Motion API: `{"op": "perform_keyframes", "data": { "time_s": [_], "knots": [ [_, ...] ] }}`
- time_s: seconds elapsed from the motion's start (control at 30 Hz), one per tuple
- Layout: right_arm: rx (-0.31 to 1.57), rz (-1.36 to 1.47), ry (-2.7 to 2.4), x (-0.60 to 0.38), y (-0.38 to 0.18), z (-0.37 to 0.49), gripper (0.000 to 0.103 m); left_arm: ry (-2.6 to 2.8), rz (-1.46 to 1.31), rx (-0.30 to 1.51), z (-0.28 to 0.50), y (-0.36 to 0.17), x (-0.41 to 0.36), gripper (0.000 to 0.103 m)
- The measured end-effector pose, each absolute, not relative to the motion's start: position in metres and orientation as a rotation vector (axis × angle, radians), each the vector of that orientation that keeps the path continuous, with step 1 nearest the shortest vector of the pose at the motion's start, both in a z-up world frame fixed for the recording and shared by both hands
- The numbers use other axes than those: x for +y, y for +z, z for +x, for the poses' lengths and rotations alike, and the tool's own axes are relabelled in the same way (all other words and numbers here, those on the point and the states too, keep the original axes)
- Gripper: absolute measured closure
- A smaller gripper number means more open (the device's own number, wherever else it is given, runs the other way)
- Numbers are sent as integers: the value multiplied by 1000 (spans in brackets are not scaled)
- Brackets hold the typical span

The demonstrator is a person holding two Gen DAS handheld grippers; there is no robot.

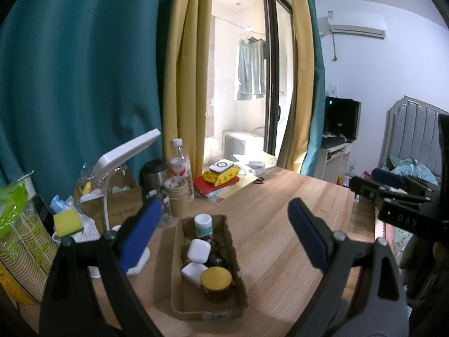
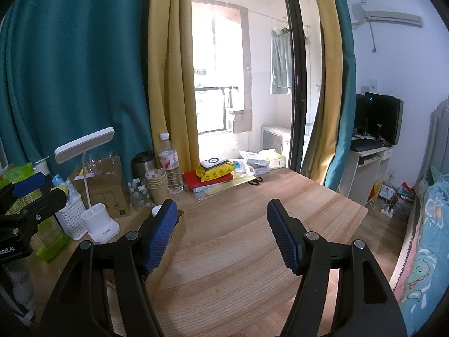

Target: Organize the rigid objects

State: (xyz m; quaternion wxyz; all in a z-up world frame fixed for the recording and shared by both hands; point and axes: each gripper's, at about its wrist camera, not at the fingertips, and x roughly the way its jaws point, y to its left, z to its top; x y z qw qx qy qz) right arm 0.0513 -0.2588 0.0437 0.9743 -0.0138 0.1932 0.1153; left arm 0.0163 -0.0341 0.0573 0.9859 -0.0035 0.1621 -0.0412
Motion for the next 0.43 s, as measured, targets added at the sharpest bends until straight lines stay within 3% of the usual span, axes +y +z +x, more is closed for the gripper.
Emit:
{"op": "perform_keyframes", "data": {
  "time_s": [0.43],
  "knots": [
    [391,-28,233,-259,43,51,33,-80,-12,328,16,56,-34,10]
  ]
}}
